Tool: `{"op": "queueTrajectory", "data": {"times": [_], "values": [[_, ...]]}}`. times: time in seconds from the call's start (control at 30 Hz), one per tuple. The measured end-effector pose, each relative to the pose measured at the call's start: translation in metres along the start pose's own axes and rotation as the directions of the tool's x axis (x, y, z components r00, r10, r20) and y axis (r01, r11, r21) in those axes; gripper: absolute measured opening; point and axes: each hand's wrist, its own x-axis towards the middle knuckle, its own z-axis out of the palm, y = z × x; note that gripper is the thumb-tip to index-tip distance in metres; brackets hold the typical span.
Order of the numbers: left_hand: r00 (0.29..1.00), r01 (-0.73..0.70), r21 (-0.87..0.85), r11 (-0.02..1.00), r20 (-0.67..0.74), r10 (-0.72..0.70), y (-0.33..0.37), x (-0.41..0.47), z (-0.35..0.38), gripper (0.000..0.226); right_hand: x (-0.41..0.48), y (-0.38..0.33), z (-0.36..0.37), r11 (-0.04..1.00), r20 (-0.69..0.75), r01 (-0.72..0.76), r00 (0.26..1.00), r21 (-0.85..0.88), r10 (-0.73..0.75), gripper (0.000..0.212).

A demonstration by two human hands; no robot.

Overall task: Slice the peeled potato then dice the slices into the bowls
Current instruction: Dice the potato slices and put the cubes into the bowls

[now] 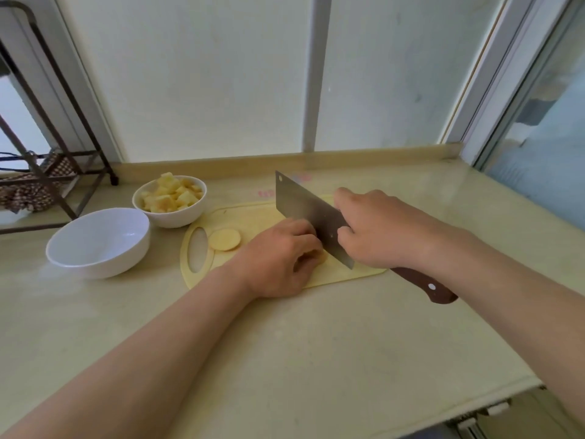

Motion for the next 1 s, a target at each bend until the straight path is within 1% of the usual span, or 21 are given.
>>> {"op": "queueTrajectory", "data": {"times": [0.13, 0.2, 0.27, 0.3, 0.33, 0.4, 0.43, 0.47, 0.5, 0.6, 0.73, 0.83, 0.93, 1.0], "values": [[1.000, 0.006, 0.017, 1.000, 0.016, -0.006, 0.000, -0.001, -0.001, 0.024, -0.007, 0.001, -0.002, 1.000, 0.035, -0.016, 0.999, -0.019, 0.017, 0.024], [1.000, 0.007, 0.023, 1.000, 0.014, -0.007, 0.000, -0.001, -0.001, 0.023, -0.012, 0.003, -0.003, 1.000, 0.095, -0.017, 0.995, -0.020, 0.019, 0.020], [1.000, 0.008, 0.027, 1.000, 0.004, -0.008, 0.000, -0.001, 0.000, 0.022, -0.016, 0.008, -0.004, 0.999, 0.169, -0.031, 0.985, 0.008, 0.029, 0.007], [1.000, 0.008, 0.027, 1.000, -0.001, -0.008, -0.001, -0.001, 0.001, 0.021, -0.018, 0.009, -0.005, 0.998, 0.197, -0.045, 0.980, 0.031, 0.038, 0.008], [1.000, 0.010, 0.025, 1.000, -0.005, -0.009, -0.002, -0.001, 0.001, 0.021, -0.020, 0.010, -0.005, 0.997, 0.219, -0.055, 0.975, 0.048, 0.043, 0.021], [1.000, 0.009, 0.012, 1.000, -0.010, -0.009, -0.003, -0.002, 0.002, 0.021, -0.019, 0.010, -0.001, 0.998, 0.255, -0.056, 0.966, 0.042, 0.044, 0.061], [1.000, 0.002, 0.006, 1.000, -0.011, -0.002, -0.002, -0.002, 0.003, 0.020, -0.018, 0.008, 0.001, 0.998, 0.269, -0.052, 0.962, 0.028, 0.043, 0.077], [1.000, -0.007, 0.001, 1.000, -0.014, 0.007, -0.002, -0.002, 0.004, 0.019, -0.016, 0.006, 0.002, 0.999, 0.274, -0.047, 0.961, 0.020, 0.040, 0.085], [1.000, -0.013, -0.004, 1.000, -0.021, 0.013, -0.001, -0.002, 0.004, 0.017, -0.010, 0.003, 0.004, 0.999, 0.269, -0.045, 0.962, 0.029, 0.036, 0.088], [0.999, -0.007, -0.021, 1.000, -0.036, 0.007, -0.005, -0.001, 0.006, 0.017, 0.014, -0.005, 0.009, 0.995, 0.232, -0.039, 0.973, 0.094, 0.017, 0.093], [0.999, -0.030, -0.054, 0.998, -0.031, 0.028, -0.003, -0.002, 0.005, 0.025, 0.036, -0.023, 0.010, 0.993, 0.184, 0.009, 0.982, 0.118, -0.031, 0.094], [0.996, -0.057, -0.030, 0.998, -0.073, 0.055, 0.000, -0.003, 0.002, 0.020, 0.037, -0.020, 0.010, 0.986, 0.176, -0.011, 0.984, 0.166, -0.019, 0.096], [0.994, -0.024, 0.004, 1.000, -0.105, 0.025, -0.004, -0.007, 0.004, 0.012, 0.036, -0.015, 0.012, 0.976, 0.162, -0.039, 0.987, 0.212, 0.004, 0.096], [0.994, 0.000, 0.007, 1.000, -0.110, 0.001, -0.006, -0.009, 0.005, 0.013, 0.035, -0.015, 0.014, 0.975, 0.149, -0.036, 0.989, 0.220, 0.003, 0.096]]}}
